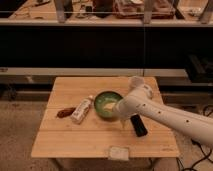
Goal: Stand the bottle upright
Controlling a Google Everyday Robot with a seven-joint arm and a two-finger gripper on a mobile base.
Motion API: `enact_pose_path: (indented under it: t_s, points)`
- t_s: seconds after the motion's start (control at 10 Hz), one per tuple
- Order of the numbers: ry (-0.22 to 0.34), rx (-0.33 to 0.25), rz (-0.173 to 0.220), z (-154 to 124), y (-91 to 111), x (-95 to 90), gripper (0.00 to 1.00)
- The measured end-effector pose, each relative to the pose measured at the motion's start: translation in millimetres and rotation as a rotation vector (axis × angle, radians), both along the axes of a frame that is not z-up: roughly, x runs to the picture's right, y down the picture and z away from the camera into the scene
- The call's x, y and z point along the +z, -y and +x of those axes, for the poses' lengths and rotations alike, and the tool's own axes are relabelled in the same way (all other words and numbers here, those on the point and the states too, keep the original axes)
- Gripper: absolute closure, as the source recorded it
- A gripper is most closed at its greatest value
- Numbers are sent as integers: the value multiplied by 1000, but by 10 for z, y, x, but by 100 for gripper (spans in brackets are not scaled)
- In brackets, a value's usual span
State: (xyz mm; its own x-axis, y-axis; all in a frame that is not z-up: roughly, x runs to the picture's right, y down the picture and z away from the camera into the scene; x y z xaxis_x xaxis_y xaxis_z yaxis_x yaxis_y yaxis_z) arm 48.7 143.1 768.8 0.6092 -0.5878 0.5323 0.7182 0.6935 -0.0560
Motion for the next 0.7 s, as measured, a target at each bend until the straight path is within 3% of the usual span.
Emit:
enact_pose_path:
  t_s: [0.5, 0.7]
  points:
    - [-2, -2, -1, 5, 22, -6, 20]
    - [30, -49, -12, -175, 207, -30, 20]
